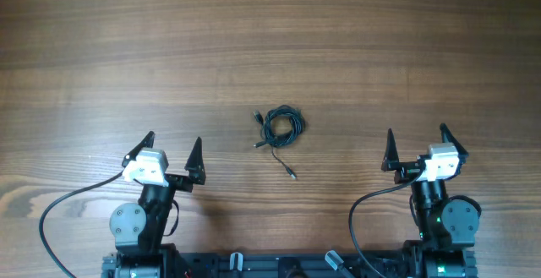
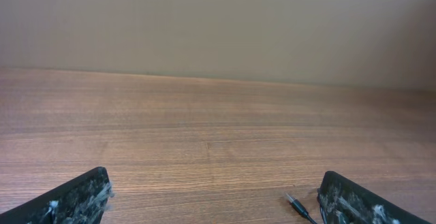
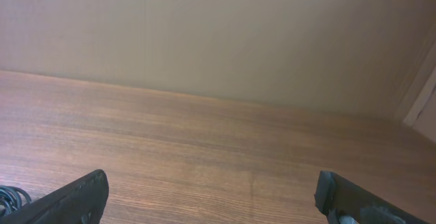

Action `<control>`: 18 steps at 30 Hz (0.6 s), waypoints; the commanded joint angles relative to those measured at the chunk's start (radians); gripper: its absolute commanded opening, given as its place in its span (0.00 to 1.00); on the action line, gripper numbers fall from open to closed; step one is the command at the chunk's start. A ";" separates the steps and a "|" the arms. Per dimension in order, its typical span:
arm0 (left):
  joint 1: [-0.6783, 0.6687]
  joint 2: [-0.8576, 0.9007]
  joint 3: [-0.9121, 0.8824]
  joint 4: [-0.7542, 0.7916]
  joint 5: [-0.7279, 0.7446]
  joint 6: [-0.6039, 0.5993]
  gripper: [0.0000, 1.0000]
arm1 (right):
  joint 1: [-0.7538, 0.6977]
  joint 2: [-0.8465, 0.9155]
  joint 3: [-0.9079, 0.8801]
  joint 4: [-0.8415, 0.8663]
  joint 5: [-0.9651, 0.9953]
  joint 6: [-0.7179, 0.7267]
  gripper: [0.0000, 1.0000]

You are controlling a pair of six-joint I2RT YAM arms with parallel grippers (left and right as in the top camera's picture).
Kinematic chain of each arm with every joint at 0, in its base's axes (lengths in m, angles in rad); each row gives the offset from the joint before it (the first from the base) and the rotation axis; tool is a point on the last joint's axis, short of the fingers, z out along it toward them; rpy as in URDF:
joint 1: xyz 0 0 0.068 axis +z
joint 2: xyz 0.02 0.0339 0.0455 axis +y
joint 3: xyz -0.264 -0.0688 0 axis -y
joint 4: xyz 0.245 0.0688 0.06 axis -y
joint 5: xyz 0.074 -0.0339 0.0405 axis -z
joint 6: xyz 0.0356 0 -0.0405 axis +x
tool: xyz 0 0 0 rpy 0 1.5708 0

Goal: Untangle cables

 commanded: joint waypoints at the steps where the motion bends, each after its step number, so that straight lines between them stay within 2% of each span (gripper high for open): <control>1: 0.008 -0.008 -0.008 0.000 -0.017 0.019 1.00 | -0.007 -0.012 -0.014 0.005 -0.005 -0.012 1.00; 12: 0.007 -0.008 -0.008 0.034 0.013 0.005 1.00 | -0.007 -0.012 -0.014 0.005 -0.005 -0.013 1.00; 18: 0.007 -0.007 0.018 0.041 0.026 -0.046 1.00 | -0.007 -0.012 -0.014 0.005 -0.005 -0.013 1.00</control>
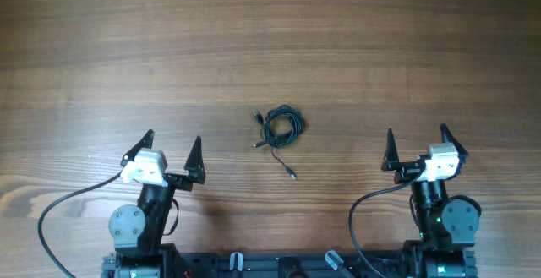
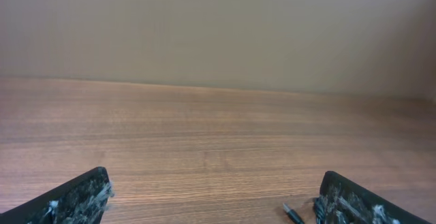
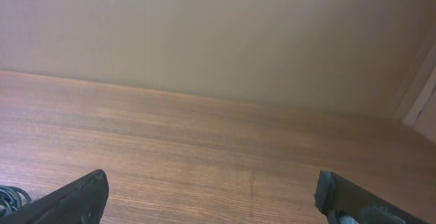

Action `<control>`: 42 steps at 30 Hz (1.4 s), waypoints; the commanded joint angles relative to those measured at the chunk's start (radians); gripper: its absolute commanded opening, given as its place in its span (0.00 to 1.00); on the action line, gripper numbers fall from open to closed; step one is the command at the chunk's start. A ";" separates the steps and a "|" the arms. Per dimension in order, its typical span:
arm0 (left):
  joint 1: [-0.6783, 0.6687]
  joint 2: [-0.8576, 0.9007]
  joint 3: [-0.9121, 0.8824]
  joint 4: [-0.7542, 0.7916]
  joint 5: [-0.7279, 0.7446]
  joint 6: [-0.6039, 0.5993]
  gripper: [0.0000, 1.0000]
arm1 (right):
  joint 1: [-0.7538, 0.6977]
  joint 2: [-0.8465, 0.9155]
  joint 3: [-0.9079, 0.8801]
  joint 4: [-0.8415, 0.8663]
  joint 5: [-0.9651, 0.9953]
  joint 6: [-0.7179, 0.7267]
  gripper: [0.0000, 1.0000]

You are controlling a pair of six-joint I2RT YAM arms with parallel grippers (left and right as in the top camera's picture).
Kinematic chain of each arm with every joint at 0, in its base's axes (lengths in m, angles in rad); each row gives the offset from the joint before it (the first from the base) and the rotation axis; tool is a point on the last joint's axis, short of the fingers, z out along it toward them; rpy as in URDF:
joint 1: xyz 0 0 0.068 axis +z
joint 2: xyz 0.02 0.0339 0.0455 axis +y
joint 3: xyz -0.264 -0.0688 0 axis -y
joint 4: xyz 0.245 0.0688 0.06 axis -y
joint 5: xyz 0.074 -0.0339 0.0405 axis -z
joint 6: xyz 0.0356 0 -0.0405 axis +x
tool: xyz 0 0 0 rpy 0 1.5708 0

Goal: Untangle cables

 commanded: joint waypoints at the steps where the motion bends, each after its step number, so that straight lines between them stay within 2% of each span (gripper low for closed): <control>1: 0.007 -0.007 0.028 0.006 0.019 -0.026 1.00 | -0.007 -0.012 -0.014 0.005 -0.005 -0.012 1.00; 27: 0.007 0.018 0.247 0.003 0.018 -0.032 1.00 | -0.007 -0.012 -0.014 0.005 -0.005 -0.012 1.00; 32: 0.007 0.191 0.383 -0.041 0.060 -0.082 1.00 | -0.007 -0.012 -0.014 0.005 -0.005 -0.012 1.00; 42: 0.002 0.721 0.775 -0.188 0.371 -0.081 1.00 | -0.007 -0.012 -0.014 0.005 -0.005 -0.013 1.00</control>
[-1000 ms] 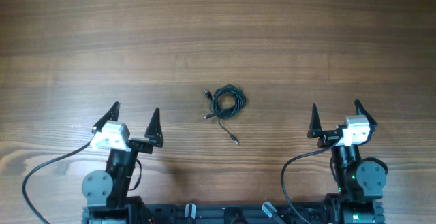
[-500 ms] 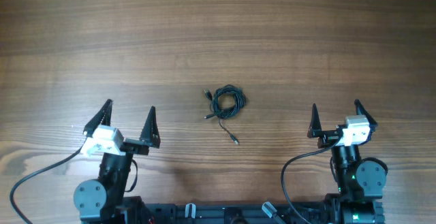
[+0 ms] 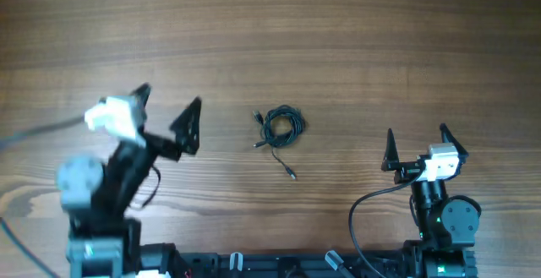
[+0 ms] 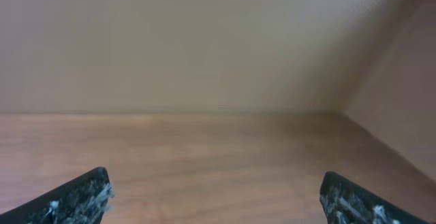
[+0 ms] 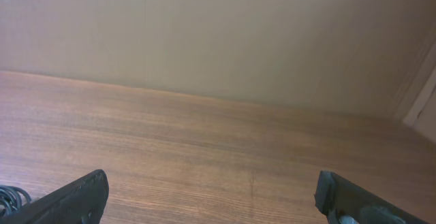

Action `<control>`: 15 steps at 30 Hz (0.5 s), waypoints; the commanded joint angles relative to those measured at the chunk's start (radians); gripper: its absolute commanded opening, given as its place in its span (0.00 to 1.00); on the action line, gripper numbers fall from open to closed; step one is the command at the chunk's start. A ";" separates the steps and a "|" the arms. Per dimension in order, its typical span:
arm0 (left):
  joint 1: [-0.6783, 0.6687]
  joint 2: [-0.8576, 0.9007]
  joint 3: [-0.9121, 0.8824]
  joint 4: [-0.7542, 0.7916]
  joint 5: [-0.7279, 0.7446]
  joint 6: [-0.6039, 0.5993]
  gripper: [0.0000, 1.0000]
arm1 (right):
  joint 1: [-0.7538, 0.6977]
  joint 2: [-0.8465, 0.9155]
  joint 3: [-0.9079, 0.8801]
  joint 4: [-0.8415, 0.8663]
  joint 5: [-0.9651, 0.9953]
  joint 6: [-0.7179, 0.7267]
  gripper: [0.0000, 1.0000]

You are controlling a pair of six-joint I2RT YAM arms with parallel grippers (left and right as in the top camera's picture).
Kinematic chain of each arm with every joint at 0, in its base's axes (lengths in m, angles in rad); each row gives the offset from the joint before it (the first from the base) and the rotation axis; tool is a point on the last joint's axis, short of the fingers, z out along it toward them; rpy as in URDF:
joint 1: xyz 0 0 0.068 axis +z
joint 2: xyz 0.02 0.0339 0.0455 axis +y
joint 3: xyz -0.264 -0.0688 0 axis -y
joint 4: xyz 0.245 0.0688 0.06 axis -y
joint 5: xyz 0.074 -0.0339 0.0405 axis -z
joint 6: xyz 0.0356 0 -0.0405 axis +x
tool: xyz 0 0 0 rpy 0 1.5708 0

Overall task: Untangle cables
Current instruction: 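Move the left gripper forward over the black cable bundle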

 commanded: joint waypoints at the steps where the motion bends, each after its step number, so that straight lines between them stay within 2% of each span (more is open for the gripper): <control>1: -0.007 0.184 0.149 -0.052 0.162 -0.003 1.00 | -0.007 -0.012 -0.012 0.004 -0.005 -0.013 1.00; 8: -0.168 0.449 0.332 -0.201 0.147 0.179 1.00 | -0.007 -0.012 -0.012 0.004 -0.005 -0.013 1.00; 15: -0.379 0.684 0.480 -0.300 -0.053 0.348 1.00 | -0.007 -0.012 -0.012 0.004 -0.005 -0.012 1.00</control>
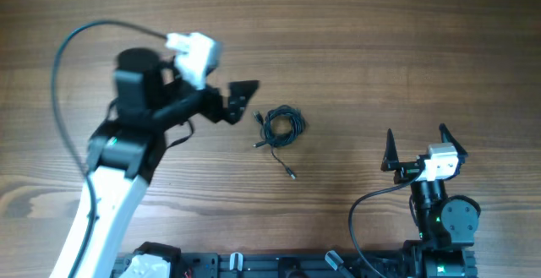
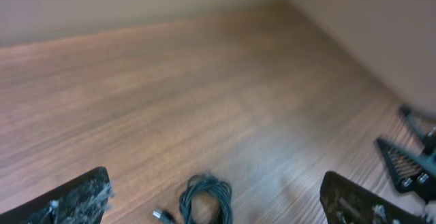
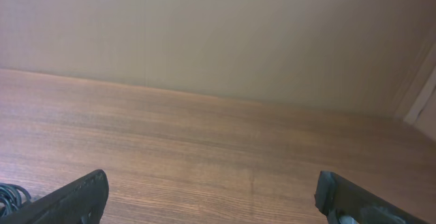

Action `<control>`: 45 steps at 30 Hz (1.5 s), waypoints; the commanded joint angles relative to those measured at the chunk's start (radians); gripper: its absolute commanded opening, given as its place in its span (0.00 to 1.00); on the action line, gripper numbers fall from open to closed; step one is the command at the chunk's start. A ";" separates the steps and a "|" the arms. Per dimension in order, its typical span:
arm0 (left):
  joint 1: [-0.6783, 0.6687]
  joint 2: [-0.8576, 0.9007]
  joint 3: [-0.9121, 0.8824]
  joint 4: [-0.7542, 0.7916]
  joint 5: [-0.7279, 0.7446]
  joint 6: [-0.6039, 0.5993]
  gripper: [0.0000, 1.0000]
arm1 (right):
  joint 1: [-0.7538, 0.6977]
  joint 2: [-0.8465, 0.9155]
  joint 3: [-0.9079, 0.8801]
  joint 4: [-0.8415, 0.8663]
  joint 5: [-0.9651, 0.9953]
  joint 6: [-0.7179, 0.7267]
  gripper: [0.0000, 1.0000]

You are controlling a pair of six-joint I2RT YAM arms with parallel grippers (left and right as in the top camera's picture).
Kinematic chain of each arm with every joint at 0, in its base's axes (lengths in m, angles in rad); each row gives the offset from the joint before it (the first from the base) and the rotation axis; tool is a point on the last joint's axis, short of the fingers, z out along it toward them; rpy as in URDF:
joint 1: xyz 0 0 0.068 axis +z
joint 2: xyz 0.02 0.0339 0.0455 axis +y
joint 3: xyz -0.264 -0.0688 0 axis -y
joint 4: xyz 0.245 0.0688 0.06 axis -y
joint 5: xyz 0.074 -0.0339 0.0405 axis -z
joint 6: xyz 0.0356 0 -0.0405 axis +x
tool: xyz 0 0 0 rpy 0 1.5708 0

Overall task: Untangle cables
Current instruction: 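Move the left gripper forward over the black cable bundle, then close the left gripper on the black cable bundle and lift it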

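Note:
A small black cable bundle (image 1: 281,126) lies coiled at the table's middle, with one plug end (image 1: 290,174) trailing toward the front. My left gripper (image 1: 241,100) hangs just left of the coil and points at it, open and holding nothing. In the left wrist view the coil (image 2: 204,198) sits low between the wide-apart fingers (image 2: 75,200). At the front right my right gripper (image 1: 417,134) is open and empty, well away from the coil. Only a sliver of the cable (image 3: 9,192) shows at the right wrist view's lower left edge.
The wooden table (image 1: 380,50) is bare around the coil. A plain wall (image 3: 218,33) stands beyond its far edge. The right arm's fingers (image 2: 409,163) show at the right edge of the left wrist view. The left arm's own grey cable (image 1: 68,50) loops over the table's left part.
My left arm has reached further forward and to the right, from the left side of the table to just beside the coil. The coil now shows between its fingers. The right arm has not moved.
Both arms rested at the front edge, grippers open, with the coil untouched in the middle. The left arm was then raised and swung outward over the table's left part. It now hangs open next to the coil. The cable and the right arm stayed where they were.

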 commanded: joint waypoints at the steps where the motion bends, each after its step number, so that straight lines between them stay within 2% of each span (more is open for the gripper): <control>1: -0.102 0.123 0.103 -0.037 -0.126 0.144 1.00 | -0.007 -0.012 -0.008 0.004 -0.005 -0.013 1.00; 7: -0.200 0.314 0.247 -0.156 -0.148 0.346 1.00 | -0.007 -0.012 -0.008 0.004 -0.005 -0.012 1.00; 12: -0.235 0.421 0.256 -0.150 -0.148 0.497 1.00 | -0.007 -0.012 -0.008 0.004 -0.005 -0.013 1.00; 25: -0.234 0.570 0.254 -0.153 -0.148 0.526 1.00 | -0.007 -0.012 -0.008 0.004 -0.005 -0.013 1.00; 26: -0.233 0.579 0.254 -0.153 -0.148 0.539 0.94 | -0.007 -0.012 -0.008 0.004 -0.005 -0.013 1.00; 28: -0.227 0.604 0.254 -0.154 -0.155 0.588 0.73 | -0.007 -0.012 -0.008 0.004 -0.005 -0.013 1.00; 30: -0.222 0.623 0.254 -0.153 -0.167 0.605 0.66 | -0.007 -0.012 -0.008 0.004 -0.005 -0.012 1.00; 33: -0.222 0.665 0.254 -0.153 -0.213 0.608 0.62 | -0.007 -0.012 -0.008 0.004 -0.005 -0.013 0.99; 45: -0.222 0.787 0.254 -0.142 -0.216 0.630 0.59 | -0.007 -0.012 -0.008 0.004 -0.005 -0.013 1.00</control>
